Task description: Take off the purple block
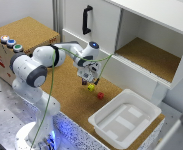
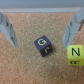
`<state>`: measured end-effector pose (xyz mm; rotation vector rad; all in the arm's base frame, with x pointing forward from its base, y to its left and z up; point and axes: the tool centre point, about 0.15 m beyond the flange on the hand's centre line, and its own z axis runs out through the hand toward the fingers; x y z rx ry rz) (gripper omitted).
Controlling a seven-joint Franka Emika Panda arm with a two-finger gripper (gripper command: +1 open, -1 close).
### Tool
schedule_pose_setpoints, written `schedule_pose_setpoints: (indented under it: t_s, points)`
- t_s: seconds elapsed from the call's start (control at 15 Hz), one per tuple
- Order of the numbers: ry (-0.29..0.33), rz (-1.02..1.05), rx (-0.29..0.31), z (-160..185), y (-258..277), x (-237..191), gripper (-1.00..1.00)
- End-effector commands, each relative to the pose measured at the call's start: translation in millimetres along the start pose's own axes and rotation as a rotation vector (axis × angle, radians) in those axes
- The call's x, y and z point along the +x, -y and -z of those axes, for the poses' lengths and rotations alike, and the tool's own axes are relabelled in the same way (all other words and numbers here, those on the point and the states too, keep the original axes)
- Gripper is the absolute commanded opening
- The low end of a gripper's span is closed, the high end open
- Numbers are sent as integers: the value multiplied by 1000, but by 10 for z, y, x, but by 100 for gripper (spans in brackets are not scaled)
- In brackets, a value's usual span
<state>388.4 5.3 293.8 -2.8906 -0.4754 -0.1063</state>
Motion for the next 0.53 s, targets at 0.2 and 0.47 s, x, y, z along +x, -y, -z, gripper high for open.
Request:
schedule_pose_setpoints:
  t_s: [0.2, 0.47]
  points:
    - [-23, 346, -112, -340, 310, 384, 100]
    - [2, 486, -107, -518, 293, 289, 100]
